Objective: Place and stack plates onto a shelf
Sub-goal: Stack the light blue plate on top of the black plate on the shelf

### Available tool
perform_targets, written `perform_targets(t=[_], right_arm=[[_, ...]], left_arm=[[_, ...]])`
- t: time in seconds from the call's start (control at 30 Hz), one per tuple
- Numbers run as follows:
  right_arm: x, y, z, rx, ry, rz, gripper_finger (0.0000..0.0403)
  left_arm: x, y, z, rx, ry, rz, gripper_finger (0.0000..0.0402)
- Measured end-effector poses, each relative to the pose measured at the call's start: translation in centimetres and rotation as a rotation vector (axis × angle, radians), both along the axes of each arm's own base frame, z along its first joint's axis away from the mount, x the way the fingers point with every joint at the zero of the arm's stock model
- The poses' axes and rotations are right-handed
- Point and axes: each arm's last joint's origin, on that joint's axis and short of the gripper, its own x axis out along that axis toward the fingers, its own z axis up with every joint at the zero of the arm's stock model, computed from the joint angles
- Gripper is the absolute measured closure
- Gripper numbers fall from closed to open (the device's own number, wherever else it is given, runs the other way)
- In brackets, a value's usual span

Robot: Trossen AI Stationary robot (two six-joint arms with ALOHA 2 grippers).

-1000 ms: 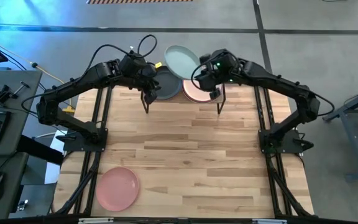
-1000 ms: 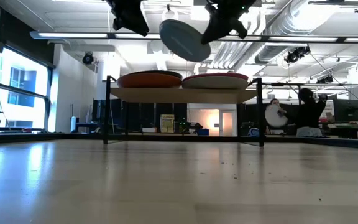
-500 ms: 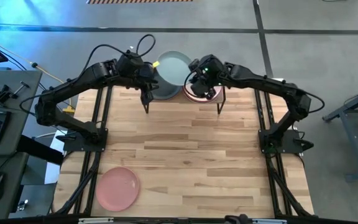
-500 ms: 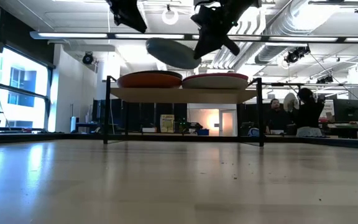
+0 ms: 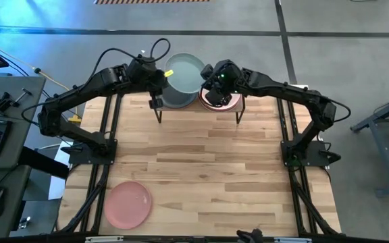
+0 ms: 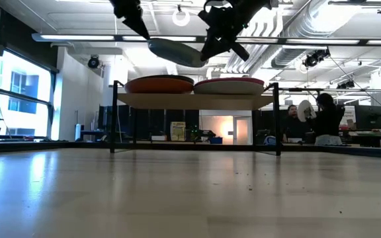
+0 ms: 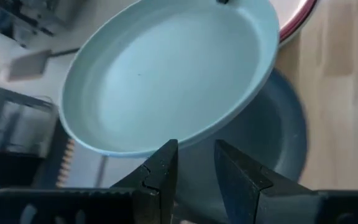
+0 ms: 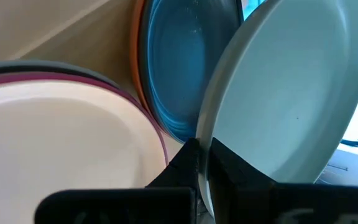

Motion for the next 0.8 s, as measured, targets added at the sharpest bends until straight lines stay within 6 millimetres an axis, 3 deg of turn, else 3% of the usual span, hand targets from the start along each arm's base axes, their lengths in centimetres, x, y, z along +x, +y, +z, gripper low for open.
perform_targets(t=[0.8], right_arm=[[0.1,0.3,0.0,-0.028,0.015,0.03,0.0403]], left_arm=[[0.8,-1.1,0.3,0.237,0.161,-0.208,0.0304]])
